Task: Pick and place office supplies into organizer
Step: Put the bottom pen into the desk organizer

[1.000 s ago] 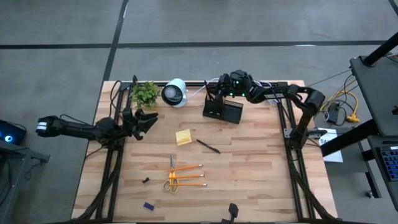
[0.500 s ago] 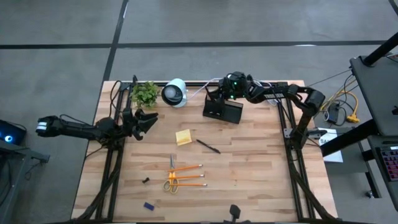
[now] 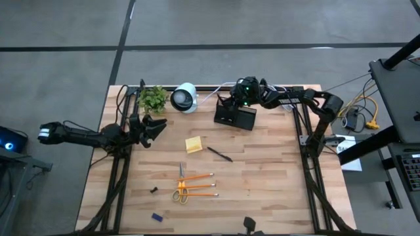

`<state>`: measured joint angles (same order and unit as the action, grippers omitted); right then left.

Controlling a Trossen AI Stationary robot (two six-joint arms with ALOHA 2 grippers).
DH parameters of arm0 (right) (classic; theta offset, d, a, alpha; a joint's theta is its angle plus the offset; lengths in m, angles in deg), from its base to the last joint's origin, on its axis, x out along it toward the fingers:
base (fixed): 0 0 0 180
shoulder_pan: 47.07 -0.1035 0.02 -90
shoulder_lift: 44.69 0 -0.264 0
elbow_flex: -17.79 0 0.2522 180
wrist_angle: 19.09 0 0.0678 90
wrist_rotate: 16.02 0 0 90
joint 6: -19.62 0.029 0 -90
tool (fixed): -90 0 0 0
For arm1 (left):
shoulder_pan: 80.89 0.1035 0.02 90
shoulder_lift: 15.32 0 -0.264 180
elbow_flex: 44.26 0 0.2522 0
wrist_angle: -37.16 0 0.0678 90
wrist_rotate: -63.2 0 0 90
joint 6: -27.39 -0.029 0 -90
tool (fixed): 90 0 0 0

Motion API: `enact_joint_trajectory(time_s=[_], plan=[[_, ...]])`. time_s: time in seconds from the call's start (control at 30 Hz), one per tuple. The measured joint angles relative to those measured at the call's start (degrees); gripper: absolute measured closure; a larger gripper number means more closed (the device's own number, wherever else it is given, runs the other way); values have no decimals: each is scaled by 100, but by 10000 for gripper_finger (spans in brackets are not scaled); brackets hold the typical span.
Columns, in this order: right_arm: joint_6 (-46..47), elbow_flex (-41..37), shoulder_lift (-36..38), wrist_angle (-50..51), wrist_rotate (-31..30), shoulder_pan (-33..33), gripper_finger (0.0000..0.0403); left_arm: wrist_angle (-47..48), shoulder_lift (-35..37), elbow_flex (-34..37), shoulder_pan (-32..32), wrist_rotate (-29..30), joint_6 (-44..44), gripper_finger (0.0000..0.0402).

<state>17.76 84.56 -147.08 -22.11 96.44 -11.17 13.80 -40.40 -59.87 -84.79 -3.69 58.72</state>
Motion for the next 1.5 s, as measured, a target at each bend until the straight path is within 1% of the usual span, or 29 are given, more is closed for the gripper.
enact_joint_trajectory(time_s=[0.27,0.43,0.57,0.7,0.8,0.93,1.13,1.5], plan=[[-146,27,15,233,-35,2,390,3,0,0,2,0,-2,235],[-310,234,11,649,-148,0,389,2,0,0,0,0,-2,235],[-446,477,-4,971,-311,2,373,3,0,0,0,0,-2,235],[-460,620,-4,1102,-317,4,359,4,0,0,0,0,-2,235],[-523,679,-4,1253,-315,2,356,2,0,0,1,0,-2,235],[-602,663,-4,1473,-313,2,361,4,0,0,2,0,-2,235],[-585,658,-4,1534,-310,2,361,4,0,0,1,0,-4,235],[-454,658,-2,1536,-297,0,326,6,-2,0,0,0,-11,235]])
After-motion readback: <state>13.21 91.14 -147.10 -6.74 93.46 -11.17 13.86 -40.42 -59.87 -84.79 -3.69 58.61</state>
